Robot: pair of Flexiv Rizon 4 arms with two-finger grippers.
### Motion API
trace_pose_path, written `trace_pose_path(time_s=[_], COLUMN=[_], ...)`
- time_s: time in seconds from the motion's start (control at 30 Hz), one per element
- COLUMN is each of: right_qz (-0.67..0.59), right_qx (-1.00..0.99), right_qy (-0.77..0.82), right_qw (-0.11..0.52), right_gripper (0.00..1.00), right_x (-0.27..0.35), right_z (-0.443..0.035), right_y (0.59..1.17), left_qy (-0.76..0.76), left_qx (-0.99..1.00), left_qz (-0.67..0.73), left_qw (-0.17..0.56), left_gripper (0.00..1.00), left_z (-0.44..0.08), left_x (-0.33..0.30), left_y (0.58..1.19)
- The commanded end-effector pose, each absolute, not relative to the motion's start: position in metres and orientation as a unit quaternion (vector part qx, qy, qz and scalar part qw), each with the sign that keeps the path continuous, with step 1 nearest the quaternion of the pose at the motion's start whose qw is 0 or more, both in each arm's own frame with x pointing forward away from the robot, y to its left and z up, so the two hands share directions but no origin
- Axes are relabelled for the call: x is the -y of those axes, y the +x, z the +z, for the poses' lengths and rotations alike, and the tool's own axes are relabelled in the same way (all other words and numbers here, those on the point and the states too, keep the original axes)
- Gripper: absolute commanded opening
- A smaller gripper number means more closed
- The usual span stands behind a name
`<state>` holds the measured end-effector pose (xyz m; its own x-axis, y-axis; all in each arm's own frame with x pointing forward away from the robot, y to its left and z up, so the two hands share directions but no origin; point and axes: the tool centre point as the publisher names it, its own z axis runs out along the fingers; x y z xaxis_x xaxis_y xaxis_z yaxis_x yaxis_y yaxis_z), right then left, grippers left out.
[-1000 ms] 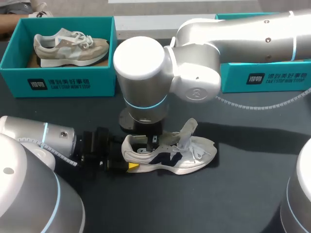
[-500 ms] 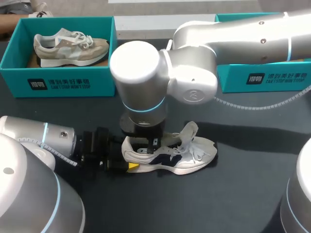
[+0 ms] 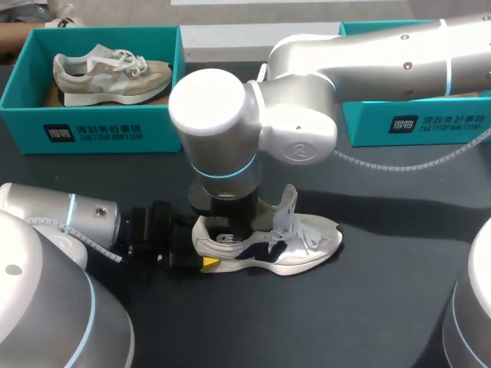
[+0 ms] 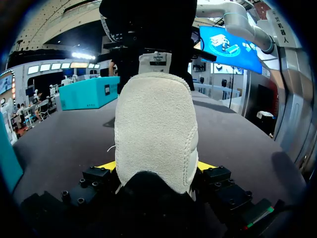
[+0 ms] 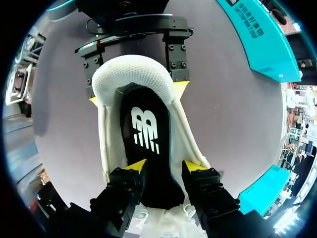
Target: Take the shoe out of the shoebox, open the shoe tongue, remove and reinsert the insole, then place the shoe into the shoebox
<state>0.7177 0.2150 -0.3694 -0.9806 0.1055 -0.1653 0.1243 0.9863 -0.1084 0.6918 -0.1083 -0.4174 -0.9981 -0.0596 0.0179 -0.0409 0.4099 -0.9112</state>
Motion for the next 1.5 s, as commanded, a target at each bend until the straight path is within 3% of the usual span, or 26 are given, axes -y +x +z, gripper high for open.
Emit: trace_pose_path(time_s=[0.03, 0.33, 0.4, 0.5, 1.5], right_qz=[-0.057, -0.050, -0.048, -0.046, -0.027], right_qx=[-0.994, -0.996, -0.997, -0.997, -0.982], right_qy=[0.052, 0.046, 0.050, 0.055, 0.145], right_qw=[0.072, 0.051, 0.045, 0.035, 0.117], right_gripper=[0.44, 0.40, 0.28, 0.00, 0.00], right_x=[-0.219, -0.222, -0.222, -0.222, -0.180], right_z=[-0.383, -0.405, -0.409, -0.414, -0.331], right_y=[0.721, 0.713, 0.710, 0.704, 0.698], left_qy=[-0.030, -0.030, -0.030, -0.030, -0.030], left_qx=[-0.840, -0.840, -0.840, -0.840, -0.840], left_qz=[-0.542, -0.542, -0.542, -0.542, -0.542], left_qw=[0.009, 0.009, 0.009, 0.009, 0.009], left_gripper=[0.00, 0.00, 0.00, 0.00, 0.00], left_z=[-0.425, -0.425, -0.425, -0.425, -0.425], left_x=[0.111, 0.111, 0.111, 0.111, 0.111], left_y=[0.691, 0.691, 0.691, 0.691, 0.691])
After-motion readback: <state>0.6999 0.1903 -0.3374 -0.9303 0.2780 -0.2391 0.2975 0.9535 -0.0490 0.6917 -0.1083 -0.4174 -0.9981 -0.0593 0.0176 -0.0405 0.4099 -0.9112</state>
